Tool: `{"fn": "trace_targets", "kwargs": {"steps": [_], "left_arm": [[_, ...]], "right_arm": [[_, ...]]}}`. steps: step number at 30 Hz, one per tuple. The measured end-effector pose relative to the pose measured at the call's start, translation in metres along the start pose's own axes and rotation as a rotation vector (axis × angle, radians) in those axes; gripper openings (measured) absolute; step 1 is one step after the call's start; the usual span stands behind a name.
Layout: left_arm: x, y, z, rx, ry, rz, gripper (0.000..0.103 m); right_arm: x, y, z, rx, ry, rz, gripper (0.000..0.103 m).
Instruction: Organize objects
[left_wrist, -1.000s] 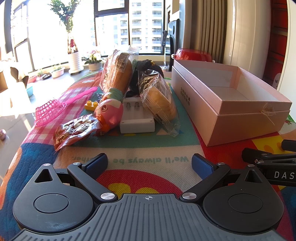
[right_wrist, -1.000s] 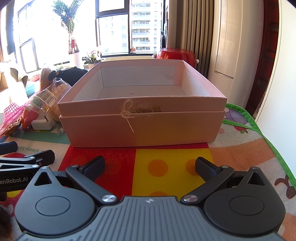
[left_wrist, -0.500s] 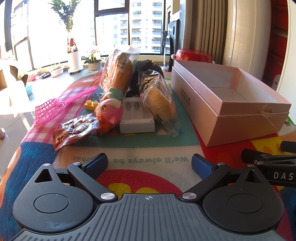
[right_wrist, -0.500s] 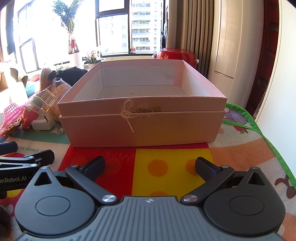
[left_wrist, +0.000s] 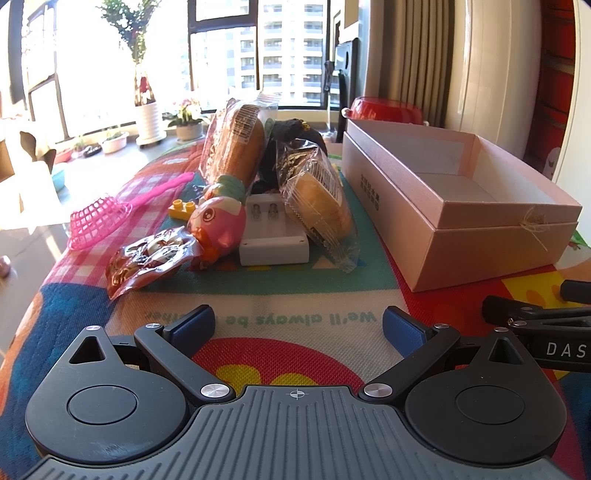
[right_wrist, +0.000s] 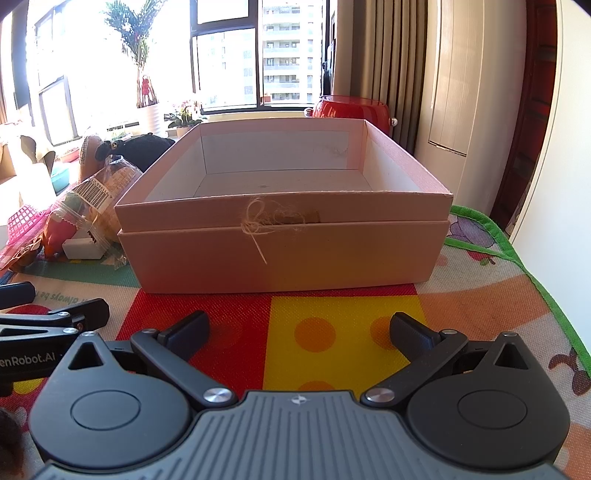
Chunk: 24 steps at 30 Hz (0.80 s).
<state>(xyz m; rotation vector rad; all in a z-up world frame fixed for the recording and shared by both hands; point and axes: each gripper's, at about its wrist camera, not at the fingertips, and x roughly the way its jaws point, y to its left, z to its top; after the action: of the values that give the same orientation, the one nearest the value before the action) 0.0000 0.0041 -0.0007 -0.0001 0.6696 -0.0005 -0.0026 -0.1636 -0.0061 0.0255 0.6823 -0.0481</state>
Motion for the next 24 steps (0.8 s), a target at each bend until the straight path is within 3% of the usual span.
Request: {"fn": "trace_targets", "kwargs": {"steps": [12, 18, 20, 24], "left_arm": [[-0.003, 0.003, -0.002, 0.017, 0.000, 0.011, 0.101], [-0.009, 0.009, -0.001, -0.009, -0.004, -0.024, 0.099], [-0.024, 0.015, -0.001, 0.008, -0.042, -0.061, 0.099], [-0.047, 0.045, 0.011, 0.091, -0.144, -0.046, 0.099]], "right_arm": [[-0.001, -0.001, -0.001, 0.002, 0.003, 0.003, 0.103], [0.000, -0.008, 0.007, -0.038, 0.081, 0.058, 0.103], [0.000, -0.009, 0.007, -0.049, 0.092, 0.062, 0.103], [0.000, -0.007, 0.008, -0.054, 0.109, 0.049, 0.103]]}}
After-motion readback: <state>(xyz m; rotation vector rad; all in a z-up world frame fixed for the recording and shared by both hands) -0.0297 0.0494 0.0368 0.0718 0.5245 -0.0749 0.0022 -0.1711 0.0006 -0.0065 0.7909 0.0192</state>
